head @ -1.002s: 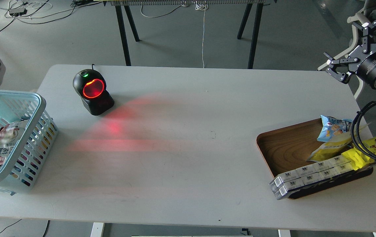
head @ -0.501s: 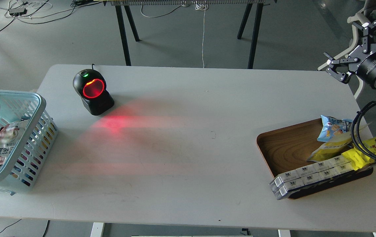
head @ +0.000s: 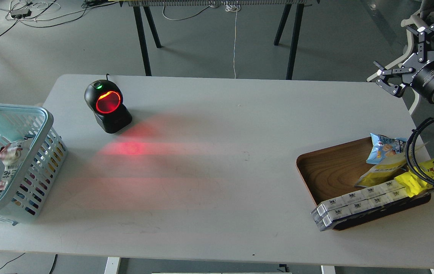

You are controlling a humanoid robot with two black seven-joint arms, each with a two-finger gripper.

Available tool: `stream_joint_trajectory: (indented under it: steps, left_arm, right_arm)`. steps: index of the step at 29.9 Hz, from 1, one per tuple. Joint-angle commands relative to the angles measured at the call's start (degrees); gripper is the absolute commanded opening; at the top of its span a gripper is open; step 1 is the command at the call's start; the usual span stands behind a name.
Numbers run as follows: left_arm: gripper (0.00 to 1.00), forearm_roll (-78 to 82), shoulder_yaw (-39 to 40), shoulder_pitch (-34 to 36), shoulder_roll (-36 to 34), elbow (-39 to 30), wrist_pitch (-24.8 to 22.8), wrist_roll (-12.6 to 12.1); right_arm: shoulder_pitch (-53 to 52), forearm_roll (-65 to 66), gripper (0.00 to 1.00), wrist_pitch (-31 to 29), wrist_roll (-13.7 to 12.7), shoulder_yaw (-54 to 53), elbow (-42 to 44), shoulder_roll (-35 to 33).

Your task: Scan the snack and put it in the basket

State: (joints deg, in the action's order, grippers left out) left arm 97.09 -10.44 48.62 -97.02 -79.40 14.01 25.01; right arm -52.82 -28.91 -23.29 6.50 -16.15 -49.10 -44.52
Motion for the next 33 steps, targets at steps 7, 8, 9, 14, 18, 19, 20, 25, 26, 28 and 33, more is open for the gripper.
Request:
stream_joint_trajectory:
  steps: [7, 8, 9, 14, 18, 19, 20, 25, 26, 28, 33]
  left_arm:
    - [0.49, -0.1, -1.3, 0.0, 0.7, 0.8, 2.0, 0.3]
    - [0.64, -0.1, -1.3, 0.0, 0.7, 0.8, 2.4, 0.5]
    - [0.75, -0.1, -1.2, 0.1, 0.6, 0.8, 3.1, 0.6]
    - [0.98, -0.8, 1.4, 0.5, 0.0, 0.7, 5.2, 0.6]
    - [0.99, -0.9, 9.4, 0.9, -0.3, 0.8, 5.1, 0.5]
    - [0.99, -1.2, 11.3, 1.0, -0.3, 0.7, 4.8, 0.5]
    - [0.99, -1.9, 13.7, 1.0, -0.2, 0.7, 4.5, 0.5]
    - [0.99, -12.2, 24.3, 1.9, 1.8, 0.8, -1.1, -0.2]
    - [0.99, -15.5, 26.4, 2.4, 3.9, 0.8, -2.5, -0.6]
    - [0.99, -22.2, 29.8, 3.8, 8.7, 1.2, -5.4, -2.6]
    - [0.99, -36.7, 35.2, 8.3, 24.7, 7.4, -10.1, -9.6]
  right_arm:
    - [0.0, 0.2, 0.98, 0.0, 0.0, -0.1, 0.8, 1.0]
    - [0.0, 0.3, 0.98, 0.0, 0.0, -0.1, 0.8, 1.0]
    - [-0.1, 0.3, 0.98, 0.0, 0.0, -0.1, 0.8, 1.1]
    - [0.0, 0.3, 0.98, 0.0, 0.0, -0.1, 0.8, 1.2]
    - [-0.1, 0.2, 0.98, 0.0, 0.0, -0.1, 0.8, 1.4]
    - [-0.1, 0.3, 0.98, 0.0, 0.0, -0.2, 0.8, 1.4]
    - [-0.1, 0.3, 0.98, 0.0, 0.0, -0.2, 0.7, 1.4]
    - [-0.4, 0.2, 0.98, 0.1, 0.0, -0.2, 0.4, 1.4]
    - [-0.5, 0.3, 0.98, 0.1, 0.0, -0.4, 0.4, 1.4]
    - [-0.6, 0.2, 0.98, 0.2, 0.0, -1.4, 0.1, 1.4]
    - [-0.6, 0.3, 0.98, 1.5, 0.0, -2.7, -0.5, 1.7]
